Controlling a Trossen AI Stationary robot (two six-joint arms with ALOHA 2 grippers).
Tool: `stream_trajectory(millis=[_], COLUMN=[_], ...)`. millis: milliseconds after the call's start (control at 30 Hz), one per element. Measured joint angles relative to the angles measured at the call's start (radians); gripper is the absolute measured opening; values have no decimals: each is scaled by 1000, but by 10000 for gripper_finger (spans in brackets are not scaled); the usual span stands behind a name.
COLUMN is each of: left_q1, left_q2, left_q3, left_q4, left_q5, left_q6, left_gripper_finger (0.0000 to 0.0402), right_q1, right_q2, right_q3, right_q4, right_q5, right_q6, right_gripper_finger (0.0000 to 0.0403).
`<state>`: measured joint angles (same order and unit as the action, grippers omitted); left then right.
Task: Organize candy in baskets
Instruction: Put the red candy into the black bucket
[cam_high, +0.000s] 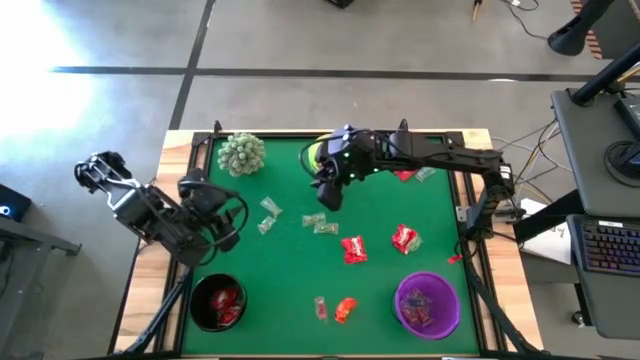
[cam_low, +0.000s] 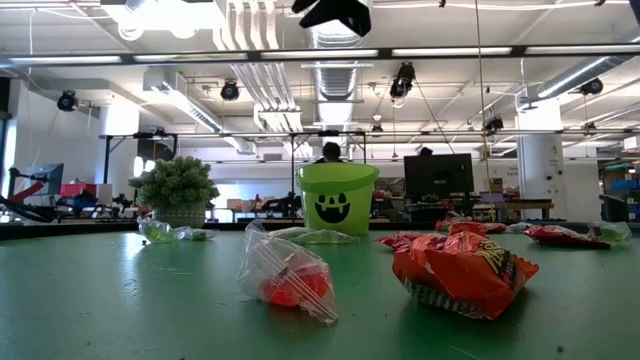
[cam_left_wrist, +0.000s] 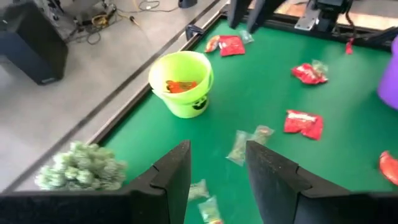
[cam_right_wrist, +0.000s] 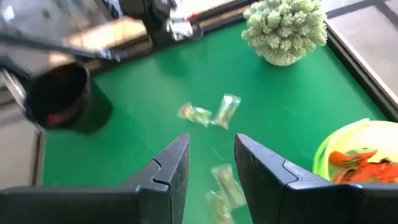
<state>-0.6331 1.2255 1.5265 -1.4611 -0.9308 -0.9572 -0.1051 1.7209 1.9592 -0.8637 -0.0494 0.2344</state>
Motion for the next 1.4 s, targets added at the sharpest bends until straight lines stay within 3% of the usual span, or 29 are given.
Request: stream_trajectory(millis=[133,333,500,633,833,1000,1167,1400], left_q1=[0,0,1,2,2,2,2,2], left_q2=[-19,-59,-109,-153,-211,-242,-260,-269], left_q3=[3,0,-1,-1,-3,-4,-4,-4], left_q4=[-73,-109,-109,-110,-110,-110,-110,-110], left_q5=[-5,-5,-61,-83,-83,-83,-83,-84], left_q6=[6,59,103,134,190,225,265,269], left_gripper_finger=[135,135,135,135,135,135,135,135], right_q1=[0,-10,-65,-106,-156,-223,-320,-440], right_q2=[10,7,5,20,23,24,24,24], right_q3=[0,0,0,-7,-96,-218,-329,-499], right_q4=[-56,-206,-399,-495,-498,-488,-470,-314], right_q5=[37,279,220,156,160,289,313,312], right_q6=[-93,-21,172,227,243,381,528,648], right_gripper_finger=[118,119,137,163,202,227,236,238])
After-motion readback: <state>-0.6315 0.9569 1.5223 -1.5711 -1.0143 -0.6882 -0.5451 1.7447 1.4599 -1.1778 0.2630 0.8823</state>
